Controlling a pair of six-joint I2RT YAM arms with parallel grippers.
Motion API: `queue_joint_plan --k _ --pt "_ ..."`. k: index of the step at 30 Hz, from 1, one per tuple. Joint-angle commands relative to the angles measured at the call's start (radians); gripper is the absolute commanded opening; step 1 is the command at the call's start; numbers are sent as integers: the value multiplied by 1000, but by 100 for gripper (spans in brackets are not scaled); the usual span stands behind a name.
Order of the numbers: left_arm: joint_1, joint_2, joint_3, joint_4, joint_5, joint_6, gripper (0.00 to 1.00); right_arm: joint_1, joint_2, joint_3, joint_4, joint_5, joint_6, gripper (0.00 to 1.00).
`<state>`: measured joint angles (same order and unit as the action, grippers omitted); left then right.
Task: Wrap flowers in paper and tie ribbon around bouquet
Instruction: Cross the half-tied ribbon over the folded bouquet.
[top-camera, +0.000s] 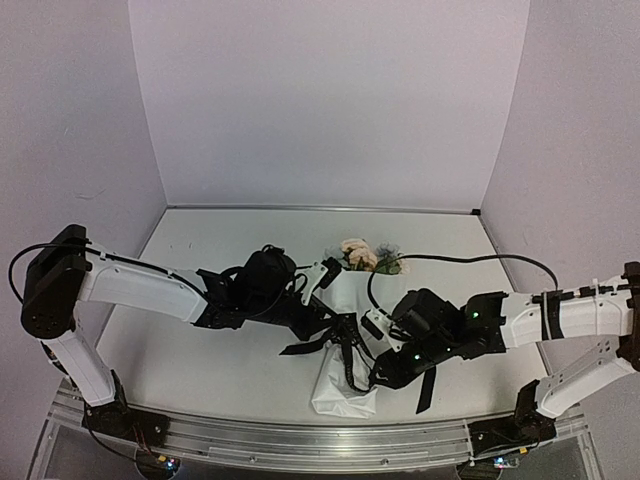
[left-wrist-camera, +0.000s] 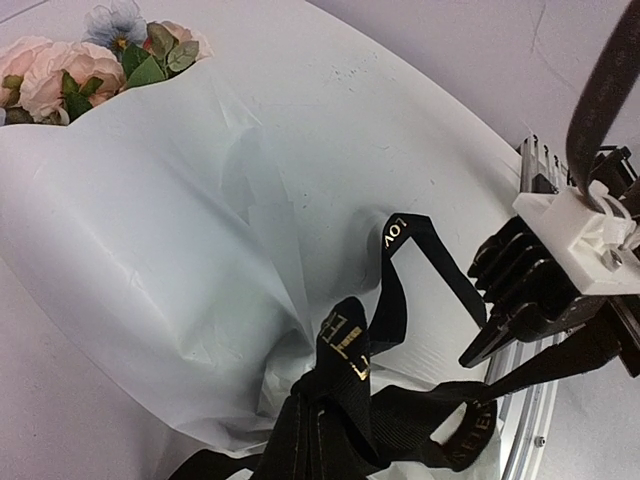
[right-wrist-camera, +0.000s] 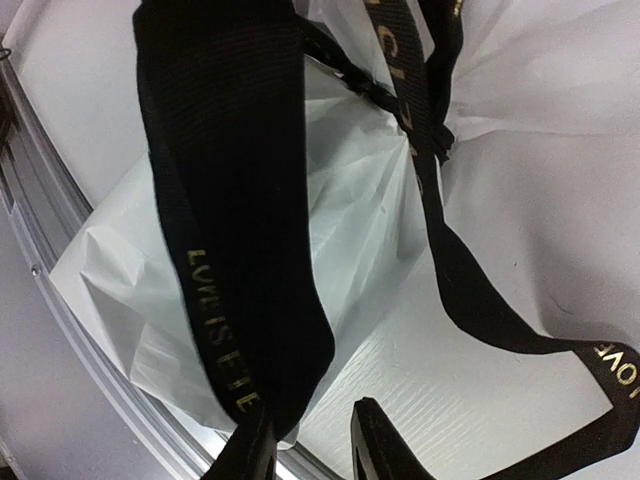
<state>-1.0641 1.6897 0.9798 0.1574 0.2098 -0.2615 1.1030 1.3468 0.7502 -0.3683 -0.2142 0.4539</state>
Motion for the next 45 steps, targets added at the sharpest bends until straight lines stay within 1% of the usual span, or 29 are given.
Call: queue_joint_plan --k 1,4,8,15,21,26,31,36,45 --pt "-3 -13 40 12 -7 10 0 5 11 18 -6 40 0 18" --pt "-3 -18 36 11 -19 10 0 5 9 20 -7 48 3 8" --pt "-3 -30 29 13 -33 8 0 5 -16 28 -43 84 -5 0" --pt "-3 -31 24 19 -26 14 0 5 -62 79 -207 167 -69 0" --pt "-14 -21 42 -20 -69 24 0 5 -63 91 -267 244 -123 0" --pt "-58 -7 79 -81 -159 61 0 3 -54 90 -282 290 -143 0" --pt "-82 -14 85 -98 -266 78 0 -3 -47 93 -282 307 -150 0" --pt "-83 -27 71 -94 -293 73 0 -17 -55 90 -282 314 -153 0" --pt "-82 -50 47 -90 -335 66 0 -42 -71 31 -285 327 -140 0"
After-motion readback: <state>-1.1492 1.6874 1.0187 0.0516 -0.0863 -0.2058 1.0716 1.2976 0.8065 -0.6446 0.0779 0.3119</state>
